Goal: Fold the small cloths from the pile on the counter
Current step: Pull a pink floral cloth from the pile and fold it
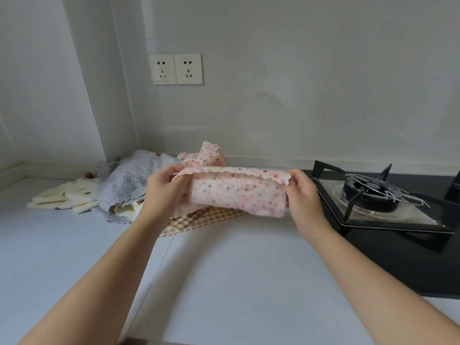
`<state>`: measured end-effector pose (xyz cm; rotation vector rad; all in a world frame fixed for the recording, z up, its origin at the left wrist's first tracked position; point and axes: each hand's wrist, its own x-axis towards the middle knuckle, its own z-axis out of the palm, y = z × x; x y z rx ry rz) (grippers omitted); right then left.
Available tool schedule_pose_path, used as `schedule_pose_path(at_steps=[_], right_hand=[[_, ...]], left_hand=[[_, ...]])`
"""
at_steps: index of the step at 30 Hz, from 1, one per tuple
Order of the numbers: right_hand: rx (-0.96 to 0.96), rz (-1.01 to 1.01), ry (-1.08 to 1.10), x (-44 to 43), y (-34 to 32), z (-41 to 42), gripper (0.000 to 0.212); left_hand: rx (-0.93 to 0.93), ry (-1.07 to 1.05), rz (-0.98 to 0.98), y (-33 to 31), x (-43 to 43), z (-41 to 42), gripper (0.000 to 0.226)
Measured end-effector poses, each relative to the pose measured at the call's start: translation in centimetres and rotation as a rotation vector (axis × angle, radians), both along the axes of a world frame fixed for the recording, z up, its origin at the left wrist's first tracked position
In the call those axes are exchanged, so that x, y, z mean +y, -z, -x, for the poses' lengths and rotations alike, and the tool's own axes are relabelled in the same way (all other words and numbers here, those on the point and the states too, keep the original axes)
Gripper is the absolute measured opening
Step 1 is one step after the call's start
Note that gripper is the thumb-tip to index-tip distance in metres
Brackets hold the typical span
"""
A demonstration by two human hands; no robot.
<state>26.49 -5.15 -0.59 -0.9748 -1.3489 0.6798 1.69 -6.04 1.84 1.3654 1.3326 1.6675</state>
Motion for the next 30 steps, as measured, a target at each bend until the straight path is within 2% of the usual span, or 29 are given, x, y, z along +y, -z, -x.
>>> schedule_pose_path(at_steps=[2,4,7,10,12,14,16,18,20,22,24,28,30], right_hand=[[0.092,0.073,-0.047,-0.4,-0.7,-0.2,0.016],[0.241,0.194,-0.133,-0.6,-1.3,-0.5,0.007],[0.343,0.319,-0.179,-0.6,-1.5,-1.2,0.021],[0.326,0.401,-0.122,0.0,-0.6,-1.5,0.021],[0.269,0.431,0.000,0.9,0.4,-1.7,0.020],[0.152,0.439,0.122,1.5,1.1,-1.9,0.027],[-0.102,0.388,0.207,1.4,1.6,-2.0,0.038],[-0.479,0.260,0.281,1.0,2.0,-1.9,0.043],[-0.679,0.140,0.260,0.5,2.0,-1.3,0.031],[-0.725,0.163,0.139,-0.3,1.7,-0.5,0.017],[-0.778,0.220,0.022,-1.3,1.7,0.2,0.017],[-0.896,0.146,-0.044,-4.3,2.1,-0.2,0.011],[-0.917,0.131,-0.108,-6.1,2.1,-0.8,0.007]], left_hand=[[-0.022,0.097,-0.004,-1.5,-0.4,-0.1,0.020],[-0.042,0.220,0.053,-2.6,-0.6,0.0,0.018],[-0.011,0.284,0.228,-2.7,-0.9,0.7,0.011],[0.003,0.158,0.282,-1.1,0.2,1.2,0.007],[0.056,-0.020,0.267,0.3,1.3,1.5,0.020],[0.210,-0.122,0.250,1.7,1.8,1.7,0.041],[0.516,-0.198,0.214,2.9,1.7,1.9,0.051],[0.768,-0.240,0.100,3.4,1.1,1.5,0.045],[0.894,-0.160,0.009,3.1,0.2,0.5,0.028],[0.991,0.050,-0.001,2.9,-0.9,-0.6,0.016],[1.062,0.221,-0.015,3.0,-2.0,-1.2,0.012],[1.194,0.401,-0.091,3.1,-4.8,-0.9,0.009],[1.266,0.476,-0.110,3.4,-6.6,-0.3,0.027]])
